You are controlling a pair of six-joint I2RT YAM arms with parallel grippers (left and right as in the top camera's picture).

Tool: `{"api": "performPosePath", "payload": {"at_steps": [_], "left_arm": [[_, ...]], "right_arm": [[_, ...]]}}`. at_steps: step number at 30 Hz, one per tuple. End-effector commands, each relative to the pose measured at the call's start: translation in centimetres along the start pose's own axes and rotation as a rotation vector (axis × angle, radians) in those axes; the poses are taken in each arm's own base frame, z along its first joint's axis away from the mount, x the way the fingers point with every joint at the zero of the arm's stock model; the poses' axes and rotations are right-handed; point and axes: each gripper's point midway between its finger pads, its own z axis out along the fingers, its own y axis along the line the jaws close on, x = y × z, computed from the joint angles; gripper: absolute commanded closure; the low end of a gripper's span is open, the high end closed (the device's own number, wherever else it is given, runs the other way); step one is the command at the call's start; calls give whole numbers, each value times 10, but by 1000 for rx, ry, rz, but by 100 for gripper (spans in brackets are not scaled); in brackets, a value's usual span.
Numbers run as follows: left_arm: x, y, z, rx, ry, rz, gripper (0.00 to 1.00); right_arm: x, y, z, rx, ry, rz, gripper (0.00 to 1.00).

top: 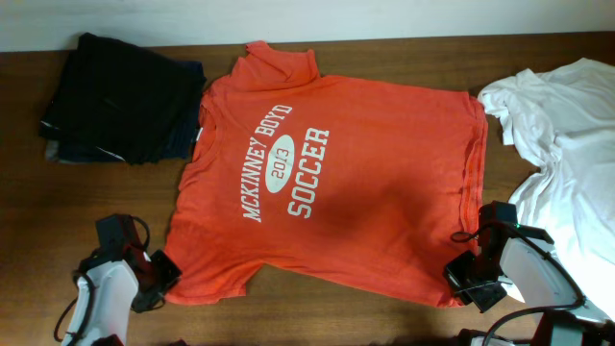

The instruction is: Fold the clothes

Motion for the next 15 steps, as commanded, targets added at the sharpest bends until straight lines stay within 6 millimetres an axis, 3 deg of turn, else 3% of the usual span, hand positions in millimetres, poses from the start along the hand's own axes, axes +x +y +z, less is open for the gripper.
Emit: {"api": "performPosePath", "payload": {"at_steps": [1,3,5,6,8,11,15], "left_arm": [[14,-1,12,12,63,7,99],[4,-16,4,80,53,7,99],[-16,-37,-26,159,45,8,99],[-30,-44,-53,168,33,13,99],[-43,-49,-88,180,-1,19,99],[-39,-44,-116,173,-24,20,99],[-9,-28,-146,166,-69,21,99]], "right_arm": [[-4,-2,0,8,-13,11,91],[3,4,-1,-25,25,4,96],[-1,11,-11,-43,20,-61,96],[-6,16,-24,-48,8,-99,96],[-15,24,-52,-50,-24,-125,96],[-16,22,-67,-30,-24,-146,96],[-4,11,-68,11,25,-145,96]]}}
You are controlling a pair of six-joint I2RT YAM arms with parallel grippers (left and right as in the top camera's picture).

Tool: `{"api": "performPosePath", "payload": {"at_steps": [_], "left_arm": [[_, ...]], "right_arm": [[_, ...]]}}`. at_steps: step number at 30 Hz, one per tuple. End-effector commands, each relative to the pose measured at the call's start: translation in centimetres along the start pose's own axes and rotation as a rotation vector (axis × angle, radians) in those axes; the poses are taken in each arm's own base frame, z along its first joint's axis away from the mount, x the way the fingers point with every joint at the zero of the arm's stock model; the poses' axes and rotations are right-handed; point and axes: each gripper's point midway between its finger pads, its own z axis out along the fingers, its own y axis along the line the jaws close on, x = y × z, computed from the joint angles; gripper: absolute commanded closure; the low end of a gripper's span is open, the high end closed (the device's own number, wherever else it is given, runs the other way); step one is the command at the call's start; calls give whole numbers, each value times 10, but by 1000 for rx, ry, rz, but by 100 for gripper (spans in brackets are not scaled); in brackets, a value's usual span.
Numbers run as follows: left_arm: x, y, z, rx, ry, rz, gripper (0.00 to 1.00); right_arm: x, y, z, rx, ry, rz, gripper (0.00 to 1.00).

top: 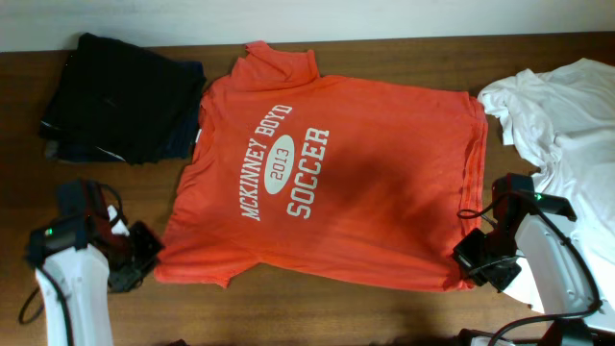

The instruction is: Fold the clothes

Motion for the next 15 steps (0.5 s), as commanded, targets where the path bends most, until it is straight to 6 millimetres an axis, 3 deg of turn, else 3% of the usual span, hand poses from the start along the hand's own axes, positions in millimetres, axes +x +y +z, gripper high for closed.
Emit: {"api": "performPosePath", "payload": {"at_steps": [1,3,5,7,9,11,13,15], "left_arm": [[8,0,-37,39,-154,30,99],[19,6,-49,40,-198,7,99],[43,16,-54,24,-176,-11,99],[47,18,-54,18,-162,-14,96],[33,12,-54,34,-196,-17,97],[5,1,-52,53,-237,-11,99],[-14,-15,-37,99,-191,-7,99],[-34,-31,-13,138,-119,-9,99]], "right_arm": [[1,-4,-5,14,2,-2,96],[3,-5,-7,10,-4,1,96],[11,-6,-14,-19,-9,10,96],[14,-6,-20,-45,-33,23,96],[7,-3,-30,-64,-85,-17,96],[-8,5,-52,-88,-165,-21,96],[-23,18,-74,-147,-244,-22,96],[-33,26,-80,-178,-284,-18,96]]}}
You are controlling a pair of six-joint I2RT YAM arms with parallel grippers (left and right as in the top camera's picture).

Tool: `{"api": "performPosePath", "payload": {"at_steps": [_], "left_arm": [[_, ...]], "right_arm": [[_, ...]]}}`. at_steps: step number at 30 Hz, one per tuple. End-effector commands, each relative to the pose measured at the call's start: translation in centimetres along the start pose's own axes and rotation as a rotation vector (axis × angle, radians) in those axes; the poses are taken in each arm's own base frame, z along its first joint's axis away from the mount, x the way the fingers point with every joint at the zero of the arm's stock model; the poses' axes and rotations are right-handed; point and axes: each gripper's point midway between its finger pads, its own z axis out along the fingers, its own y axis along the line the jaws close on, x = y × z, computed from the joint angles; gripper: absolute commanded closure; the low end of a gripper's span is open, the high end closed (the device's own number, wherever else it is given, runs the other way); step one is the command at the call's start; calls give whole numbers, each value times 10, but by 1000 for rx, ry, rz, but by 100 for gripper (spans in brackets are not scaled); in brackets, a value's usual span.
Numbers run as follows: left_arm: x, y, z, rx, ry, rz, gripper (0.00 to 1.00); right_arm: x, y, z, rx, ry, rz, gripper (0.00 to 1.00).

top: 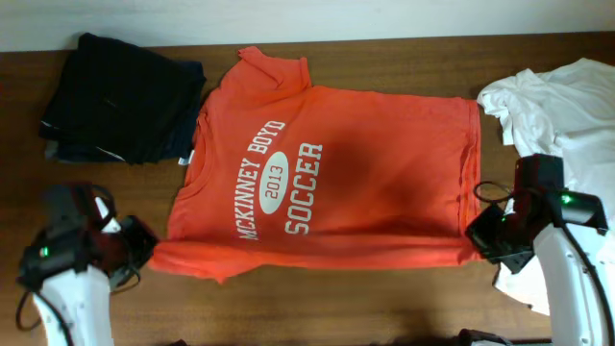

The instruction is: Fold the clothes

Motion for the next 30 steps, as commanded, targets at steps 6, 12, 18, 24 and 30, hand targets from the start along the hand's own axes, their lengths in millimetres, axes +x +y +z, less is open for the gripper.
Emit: {"api": "performPosePath", "payload": {"at_steps": [6,12,18,24,30], "left_arm": [[-69,-113,44,272,-28,153,99],[-66,-177,84,193,-116,356,99],[-100,-202,70,189,-250,367,99],[-115,-203,48,147,-294,357,99],[-119,-195,61,88,-294,351,99]], "right_arm": [[-45,23,32,2,-41,13,96],[-65,30,48,8,-78,11,96],[-83,33,60,24,-121,2,96],[-84,35,60,19,-128,-17,96],[-94,37,58,18,-170,-29,96]]}}
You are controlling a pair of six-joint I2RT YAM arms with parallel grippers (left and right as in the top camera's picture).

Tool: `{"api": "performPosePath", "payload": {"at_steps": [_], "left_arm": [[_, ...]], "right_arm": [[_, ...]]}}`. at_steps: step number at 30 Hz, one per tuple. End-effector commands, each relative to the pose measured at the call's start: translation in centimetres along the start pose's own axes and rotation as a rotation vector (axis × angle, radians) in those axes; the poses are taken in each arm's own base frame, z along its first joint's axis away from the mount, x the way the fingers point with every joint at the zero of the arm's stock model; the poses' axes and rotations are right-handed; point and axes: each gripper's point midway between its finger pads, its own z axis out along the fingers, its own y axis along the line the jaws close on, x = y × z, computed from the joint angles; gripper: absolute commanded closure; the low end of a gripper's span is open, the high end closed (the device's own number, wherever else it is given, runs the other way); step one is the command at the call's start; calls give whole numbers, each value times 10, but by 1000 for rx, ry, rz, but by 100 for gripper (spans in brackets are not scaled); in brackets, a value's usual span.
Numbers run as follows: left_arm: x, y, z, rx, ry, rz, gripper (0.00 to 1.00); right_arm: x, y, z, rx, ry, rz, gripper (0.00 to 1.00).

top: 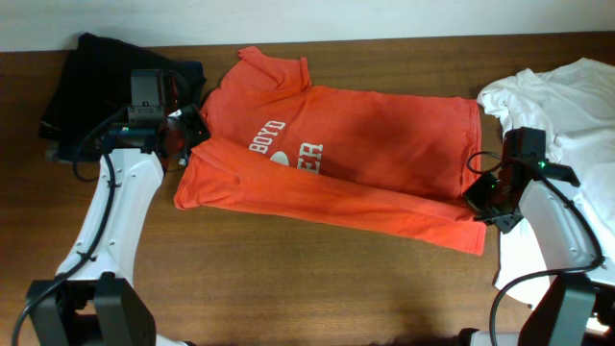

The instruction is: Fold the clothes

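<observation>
An orange T-shirt [384, 115] with white lettering lies across the middle of the table. Its near half is turned over onto the print, so only parts of the letters show. The turned-over flap [336, 197] runs slanted from the left sleeve down to the right hem corner. My left gripper [184, 136] sits at the flap's left end, by the collar side, shut on the cloth. Over at the flap's right corner, my right gripper [480, 200] is likewise shut on the cloth. Cloth hides the fingertips of both.
A stack of dark folded clothes [96, 77] lies at the back left, right behind my left arm. A crumpled white garment [567, 106] covers the right edge of the table, under my right arm. Bare brown table [288, 288] lies in front of the shirt.
My left gripper has gone from the near left of the table to the far left, taking the shirt's near edge over the print. My right gripper moved a little farther back with its corner.
Both grippers were at the near corners of the flat shirt. Half a second later those corners were drawn up slightly, then the near edge stood rolled over in a narrow strip. Now the near half lies over the lettering, farther back on the left than on the right.
</observation>
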Motion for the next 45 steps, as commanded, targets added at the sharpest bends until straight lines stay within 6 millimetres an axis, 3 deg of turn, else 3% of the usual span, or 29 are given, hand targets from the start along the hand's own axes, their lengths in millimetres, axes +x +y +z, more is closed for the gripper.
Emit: {"api": "performPosePath", "payload": {"at_steps": [1,6,13,14,15,16,17,18,20,22,23,24,25,26,27,31,33,36,39,41,45], "left_arm": [[-1,9,13,-66,1,-5,99],[20,21,49,-115,91,-3,99],[24,23,62,-124,107,-3,99],[23,23,62,-122,105,-4,99],[19,20,62,-110,89,-5,99],[13,18,61,-101,67,-7,92],[-5,12,56,-79,24,-14,53],[-23,1,47,-30,-8,6,32],[-58,-29,21,86,-65,54,14],[-74,-38,-12,93,-57,57,8],[-67,-35,-19,75,-16,56,21],[-57,-30,-22,55,33,54,50],[-40,-23,-22,26,102,53,100],[-16,-11,-19,-19,201,50,100],[8,0,-15,-58,294,47,99],[85,34,18,-163,541,39,100],[110,46,41,-179,567,43,100],[123,62,74,-206,494,60,99],[131,68,86,-205,471,61,99],[138,85,89,-287,477,76,100],[178,113,101,-389,579,40,99]], "right_arm": [[-13,1,-1,10,-48,-11,96],[-21,9,-1,-22,-82,-58,96],[-22,9,11,-12,-67,-59,96],[-22,10,16,-9,-58,-59,94],[-27,13,18,-21,-76,-59,79],[-34,20,15,-49,-102,-84,53],[-44,35,6,-105,-128,-139,33],[-52,48,-6,-149,-147,-193,22],[-72,68,-43,-196,-194,-261,14],[-72,70,-83,-180,-165,-306,13],[-64,64,-92,-158,-122,-303,13],[-53,57,-95,-134,-73,-300,20],[-37,46,-94,-99,-1,-289,45],[-22,35,-90,-63,70,-261,82],[-7,28,-82,-44,135,-223,96],[38,16,-25,-50,269,-226,96],[51,8,7,-54,268,-233,96],[62,-1,42,-66,236,-237,96],[51,-11,58,-25,147,-247,96],[49,-25,61,48,128,-187,96],[59,-44,57,142,161,-117,96]]}}
